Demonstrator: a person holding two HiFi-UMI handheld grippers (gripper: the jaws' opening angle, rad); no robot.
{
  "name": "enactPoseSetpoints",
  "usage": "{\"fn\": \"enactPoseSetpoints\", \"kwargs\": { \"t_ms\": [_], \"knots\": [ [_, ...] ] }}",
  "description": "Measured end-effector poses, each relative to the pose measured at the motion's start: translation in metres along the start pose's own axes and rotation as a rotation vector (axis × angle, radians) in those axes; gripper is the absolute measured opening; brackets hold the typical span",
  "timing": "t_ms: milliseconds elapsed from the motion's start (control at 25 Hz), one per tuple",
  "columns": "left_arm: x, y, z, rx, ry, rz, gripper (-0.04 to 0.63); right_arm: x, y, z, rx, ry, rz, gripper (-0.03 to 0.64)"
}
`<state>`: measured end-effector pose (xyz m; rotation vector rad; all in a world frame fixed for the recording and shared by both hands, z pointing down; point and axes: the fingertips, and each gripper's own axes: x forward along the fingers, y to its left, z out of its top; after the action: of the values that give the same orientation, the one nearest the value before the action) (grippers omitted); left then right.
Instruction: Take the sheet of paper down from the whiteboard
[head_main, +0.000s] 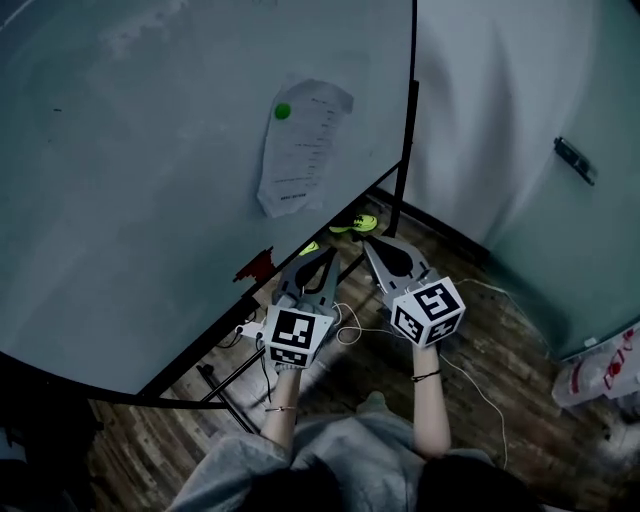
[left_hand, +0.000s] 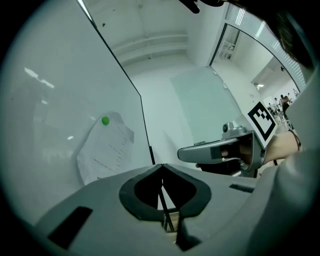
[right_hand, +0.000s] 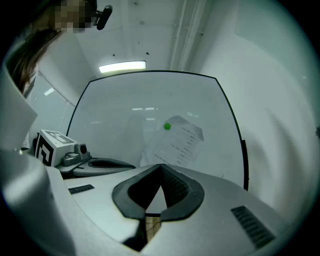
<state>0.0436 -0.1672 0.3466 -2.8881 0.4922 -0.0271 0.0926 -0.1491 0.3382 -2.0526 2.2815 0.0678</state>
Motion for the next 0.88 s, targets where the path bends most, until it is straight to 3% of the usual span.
{"fn": "enactPoseSetpoints", "kwargs": {
  "t_ms": [280, 480, 720, 880],
  "knots": [
    [0.048, 0.005, 0.003, -0.007, 0.025, 0.043, 0.006, 0.016, -0.045, 0.002, 0.008, -0.003, 0.077, 0.0],
    [0.063, 0.017, 0.032, 0.007, -0.097, 0.063, 0.006, 0.032, -0.07, 0.001, 0.029, -0.017, 0.094, 0.0],
    [0.08, 0.053, 0.06, 0.08, -0.146, 0.138, 0.006, 0.071, -0.09, 0.004, 0.033, -0.038, 0.13, 0.0],
    [0.091, 0.074, 0.077, 0.091, -0.173, 0.144, 0.006, 0.1, -0.098, 0.013, 0.033, -0.067, 0.156, 0.0]
  ]
}}
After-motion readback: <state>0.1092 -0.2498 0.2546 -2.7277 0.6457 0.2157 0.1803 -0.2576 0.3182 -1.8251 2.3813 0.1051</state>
